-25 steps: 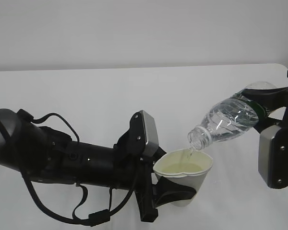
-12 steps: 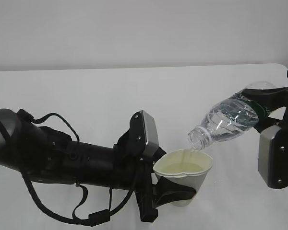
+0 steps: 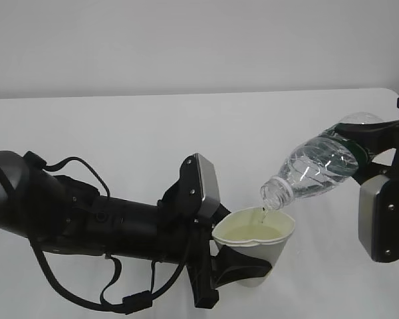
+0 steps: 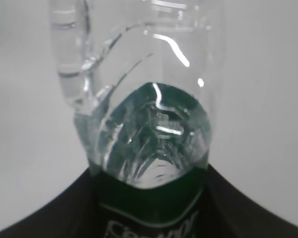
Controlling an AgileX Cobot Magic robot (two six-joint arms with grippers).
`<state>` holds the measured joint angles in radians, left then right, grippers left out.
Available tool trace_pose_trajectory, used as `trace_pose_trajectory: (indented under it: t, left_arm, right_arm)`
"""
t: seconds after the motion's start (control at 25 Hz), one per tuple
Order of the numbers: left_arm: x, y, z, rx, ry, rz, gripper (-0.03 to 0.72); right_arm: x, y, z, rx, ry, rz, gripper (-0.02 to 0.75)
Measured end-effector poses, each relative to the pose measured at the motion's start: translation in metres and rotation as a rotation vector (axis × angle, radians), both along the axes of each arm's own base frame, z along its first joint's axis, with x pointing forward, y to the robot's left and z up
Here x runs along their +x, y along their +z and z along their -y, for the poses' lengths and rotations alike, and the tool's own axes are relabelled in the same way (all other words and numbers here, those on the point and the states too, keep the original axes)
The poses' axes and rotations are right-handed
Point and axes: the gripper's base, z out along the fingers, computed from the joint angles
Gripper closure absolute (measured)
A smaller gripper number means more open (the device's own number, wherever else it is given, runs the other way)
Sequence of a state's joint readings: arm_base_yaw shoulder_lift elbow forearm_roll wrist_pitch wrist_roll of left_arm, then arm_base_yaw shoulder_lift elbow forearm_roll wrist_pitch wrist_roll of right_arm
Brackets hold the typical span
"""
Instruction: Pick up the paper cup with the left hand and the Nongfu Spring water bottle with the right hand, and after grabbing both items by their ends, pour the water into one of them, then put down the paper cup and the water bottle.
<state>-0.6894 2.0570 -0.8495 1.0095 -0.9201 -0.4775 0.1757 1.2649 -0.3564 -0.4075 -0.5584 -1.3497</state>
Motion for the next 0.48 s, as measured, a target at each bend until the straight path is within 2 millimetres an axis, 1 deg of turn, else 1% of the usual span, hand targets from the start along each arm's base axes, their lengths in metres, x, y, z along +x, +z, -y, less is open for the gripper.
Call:
trace_pose_trajectory:
  t: [0.48]
  left_arm:
    - [0.0000, 0.0000, 0.0000, 0.000, 0.000, 0.000, 0.307]
  right_arm:
    - [0.0001, 0.0006, -0.0002, 0.002, 0.002, 0.006, 0.385]
